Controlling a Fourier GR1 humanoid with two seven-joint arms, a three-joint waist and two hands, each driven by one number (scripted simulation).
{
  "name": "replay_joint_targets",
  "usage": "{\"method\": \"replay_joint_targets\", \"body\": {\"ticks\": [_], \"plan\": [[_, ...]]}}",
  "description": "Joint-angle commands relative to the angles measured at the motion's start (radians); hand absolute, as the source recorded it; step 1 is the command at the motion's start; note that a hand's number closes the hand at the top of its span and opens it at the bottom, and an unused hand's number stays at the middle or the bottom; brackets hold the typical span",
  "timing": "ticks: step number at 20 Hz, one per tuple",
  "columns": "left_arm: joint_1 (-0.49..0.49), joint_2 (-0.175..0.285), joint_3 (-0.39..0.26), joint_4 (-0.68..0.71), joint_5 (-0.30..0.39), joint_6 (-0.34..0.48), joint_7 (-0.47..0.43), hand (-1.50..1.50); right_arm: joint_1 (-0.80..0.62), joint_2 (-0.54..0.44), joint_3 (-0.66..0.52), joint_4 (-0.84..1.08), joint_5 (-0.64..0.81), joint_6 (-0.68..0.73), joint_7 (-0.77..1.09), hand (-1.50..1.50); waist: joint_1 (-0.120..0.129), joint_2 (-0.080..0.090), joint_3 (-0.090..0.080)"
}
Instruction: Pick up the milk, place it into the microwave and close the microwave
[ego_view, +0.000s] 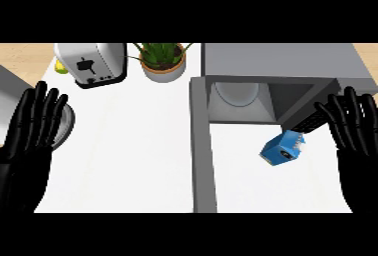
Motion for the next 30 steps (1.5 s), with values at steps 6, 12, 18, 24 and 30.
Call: {"method": "replay_joint_targets", "body": {"ticks": [6, 12, 18, 24, 30], "plan": [[-0.121, -0.009, 0.1, 0.102, 0.081, 0.015, -0.009, -1.5, -0.272, 0.067, 0.037, 0.069, 0.346, -0.379, 0.134, -1.5, -0.01, 0.0, 0.008], [0.053, 0.031, 0.218, -0.013, 0.248, -0.045, 0.087, -1.5, -0.301, 0.068, 0.252, 0.075, 0.499, -0.521, 0.369, -1.5, -0.007, -0.008, 0.01], [0.145, 0.059, 0.278, -0.112, 0.322, -0.102, 0.128, -1.5, -0.228, 0.068, 0.312, 0.005, 0.627, -0.568, 0.48, -1.5, -0.01, -0.008, 0.01], [0.259, 0.054, 0.36, -0.169, 0.42, -0.185, 0.088, -1.5, -0.126, 0.068, 0.352, 0.041, 0.661, -0.639, 0.46, -1.5, -0.009, -0.007, 0.011], [0.335, 0.002, 0.399, -0.181, 0.427, -0.253, 0.048, -1.5, -0.115, 0.059, 0.292, 0.091, 0.558, -0.635, 0.382, -1.5, -0.011, -0.007, 0.011]]}}
